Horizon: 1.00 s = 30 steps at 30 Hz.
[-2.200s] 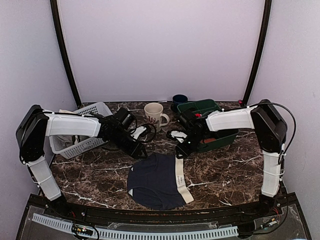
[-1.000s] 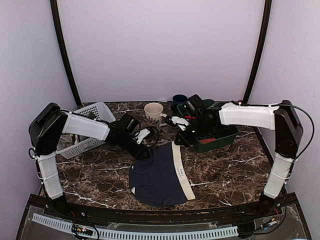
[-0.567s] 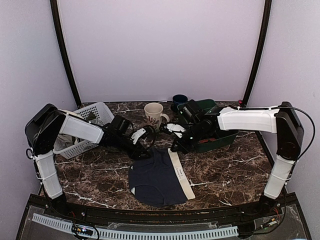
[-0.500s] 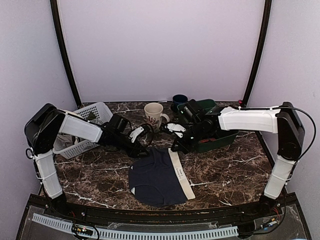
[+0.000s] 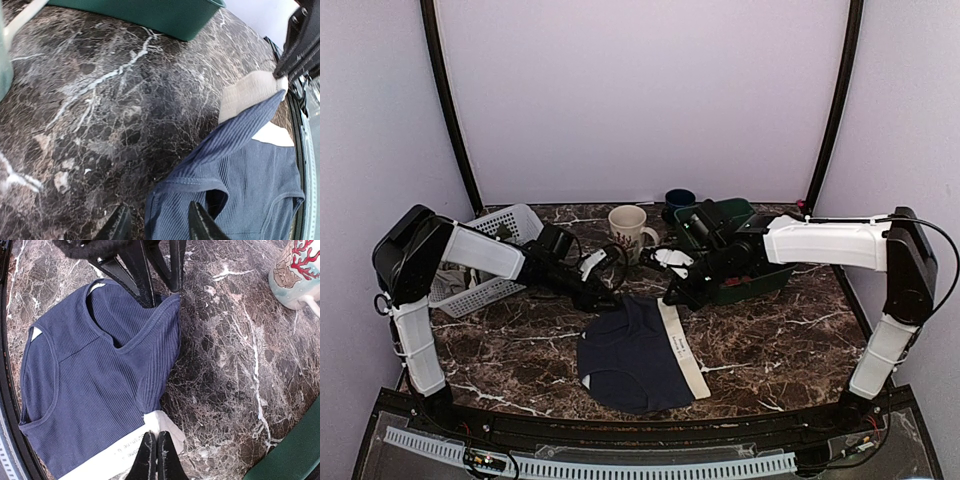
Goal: Roll the underwear
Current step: Pick up the underwear from the center of the board.
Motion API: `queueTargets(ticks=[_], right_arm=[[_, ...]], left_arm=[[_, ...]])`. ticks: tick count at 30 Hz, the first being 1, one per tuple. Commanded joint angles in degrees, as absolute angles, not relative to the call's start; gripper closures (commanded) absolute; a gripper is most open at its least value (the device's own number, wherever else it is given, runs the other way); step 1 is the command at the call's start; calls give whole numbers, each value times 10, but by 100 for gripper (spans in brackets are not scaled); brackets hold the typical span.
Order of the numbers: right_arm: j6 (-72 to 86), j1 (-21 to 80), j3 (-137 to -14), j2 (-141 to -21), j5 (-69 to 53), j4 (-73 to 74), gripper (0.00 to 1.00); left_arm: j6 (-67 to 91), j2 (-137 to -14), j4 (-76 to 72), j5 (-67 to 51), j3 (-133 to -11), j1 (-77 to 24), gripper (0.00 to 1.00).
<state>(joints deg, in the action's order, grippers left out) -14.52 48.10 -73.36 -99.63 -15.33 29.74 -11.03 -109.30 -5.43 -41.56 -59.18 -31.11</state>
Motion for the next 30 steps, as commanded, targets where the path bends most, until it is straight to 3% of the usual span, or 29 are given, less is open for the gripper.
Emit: queueTargets(ticks=[1, 9, 20, 30], right_arm=[[-149, 487, -729, -982, -145, 290, 100], [-148, 487, -715, -973, -138, 289, 100], [-138, 486, -697, -962, -123, 281, 100], [-91, 452, -711, -980, -78, 255, 100]], left_arm=[[-122, -1106, -33, -445, -602, -305, 60], [-126, -1112, -15, -450, -601, -303, 65], [-111, -1100, -7, -457, -613, -292, 99], [-115, -1092, 20, -446, -668, -272, 100]])
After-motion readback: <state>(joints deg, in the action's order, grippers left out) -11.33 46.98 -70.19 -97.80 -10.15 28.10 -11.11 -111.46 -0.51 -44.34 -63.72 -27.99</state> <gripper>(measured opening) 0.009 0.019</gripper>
